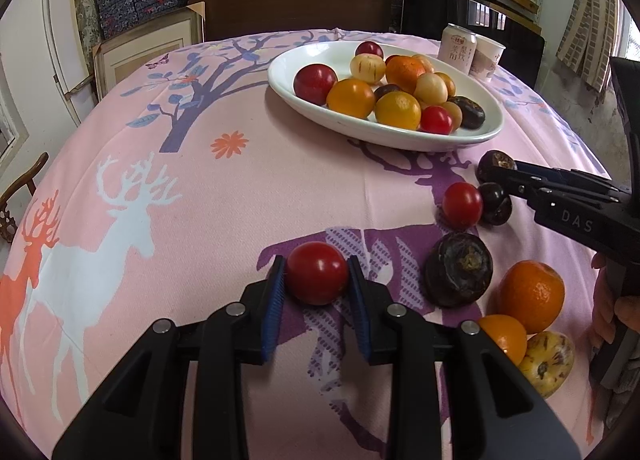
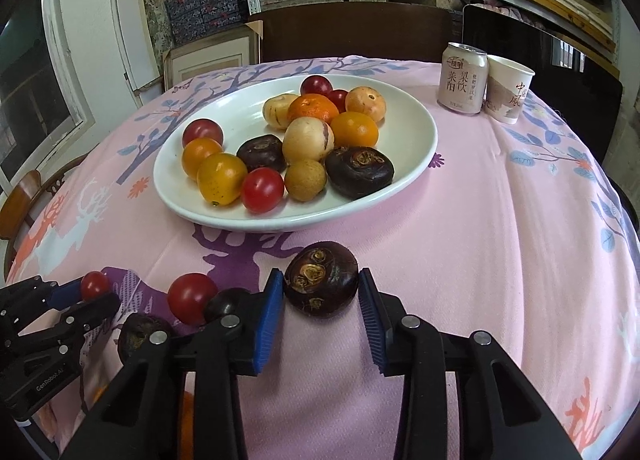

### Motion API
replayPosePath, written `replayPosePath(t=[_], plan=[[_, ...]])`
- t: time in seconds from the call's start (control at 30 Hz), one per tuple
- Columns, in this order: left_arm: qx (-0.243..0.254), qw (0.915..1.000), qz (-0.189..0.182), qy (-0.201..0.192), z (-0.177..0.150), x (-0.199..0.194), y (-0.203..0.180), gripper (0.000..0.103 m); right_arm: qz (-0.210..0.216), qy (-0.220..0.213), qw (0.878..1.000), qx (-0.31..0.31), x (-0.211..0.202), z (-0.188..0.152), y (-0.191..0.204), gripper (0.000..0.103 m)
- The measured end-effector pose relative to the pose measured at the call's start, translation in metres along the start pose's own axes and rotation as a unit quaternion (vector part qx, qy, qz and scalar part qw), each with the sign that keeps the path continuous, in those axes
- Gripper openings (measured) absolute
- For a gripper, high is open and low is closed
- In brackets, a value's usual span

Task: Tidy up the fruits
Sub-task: 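Carry the tomato and purple fruit onto the white plate and open both tools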

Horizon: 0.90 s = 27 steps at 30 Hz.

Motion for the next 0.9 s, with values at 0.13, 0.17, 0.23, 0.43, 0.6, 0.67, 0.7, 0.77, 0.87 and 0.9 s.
replayPosePath(t=[0.13, 0.17, 0.23, 0.43, 0.6, 0.67, 0.7, 0.77, 0.87, 0.9], plan=[[0.0, 1.0, 0.0, 0.0, 0.0, 0.0, -0.001, 0.029, 0.003, -0.007, 1.0, 0.015, -0.007, -0.002, -0.005, 0.039], [0.0, 1.0, -0.001, 0.0, 0.0, 0.0, 0.0, 0.029, 0.003, -0.011, 1.0, 0.019, -0.012, -0.003, -0.006, 0.039], [-0.002, 1.0, -0.003, 0.0, 0.0, 0.0, 0.0, 0.029, 0.006, -0.021, 0.999, 0.028, -0.022, -0.005, -0.008, 0.039], [-0.006, 0.9999, -0.009, -0.004, 0.001, -0.002, 0.0, 0.029, -0.003, -0.044, 0.998, 0.045, -0.053, -0.03, -0.01, 0.039], [0.003, 0.9996, -0.005, -0.027, 0.004, -0.011, -0.003, 0.029, 0.004, -0.051, 0.997, 0.065, -0.066, -0.046, -0.013, 0.039], [0.005, 0.9994, -0.001, -0.036, 0.005, -0.014, -0.002, 0.029, 0.005, -0.052, 0.996, 0.07, -0.067, -0.049, -0.014, 0.039], [0.004, 0.9992, 0.001, -0.04, 0.006, -0.016, -0.002, 0.029, 0.006, -0.051, 0.996, 0.071, -0.066, -0.049, -0.014, 0.039], [0.003, 0.9989, 0.004, -0.047, 0.008, -0.019, -0.001, 0.029, 0.008, -0.046, 0.996, 0.073, -0.064, -0.05, -0.014, 0.039], [0.001, 0.9983, 0.011, -0.057, 0.01, -0.023, 0.001, 0.029, 0.01, -0.046, 0.996, 0.07, -0.064, -0.051, -0.013, 0.039], [0.001, 0.9981, 0.011, -0.06, 0.011, -0.024, 0.002, 0.029, 0.011, -0.047, 0.996, 0.069, -0.064, -0.05, -0.012, 0.039]])
Point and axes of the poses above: each gripper's, at about its wrist camera, not at the fingertips, and x roughly the way its jaws point, y to its left, z to its top, the point moved 9 cm from there along x, roughly the way its jaws point, and after that the axes turned 5 degrees about z, right-handed, at the moved point
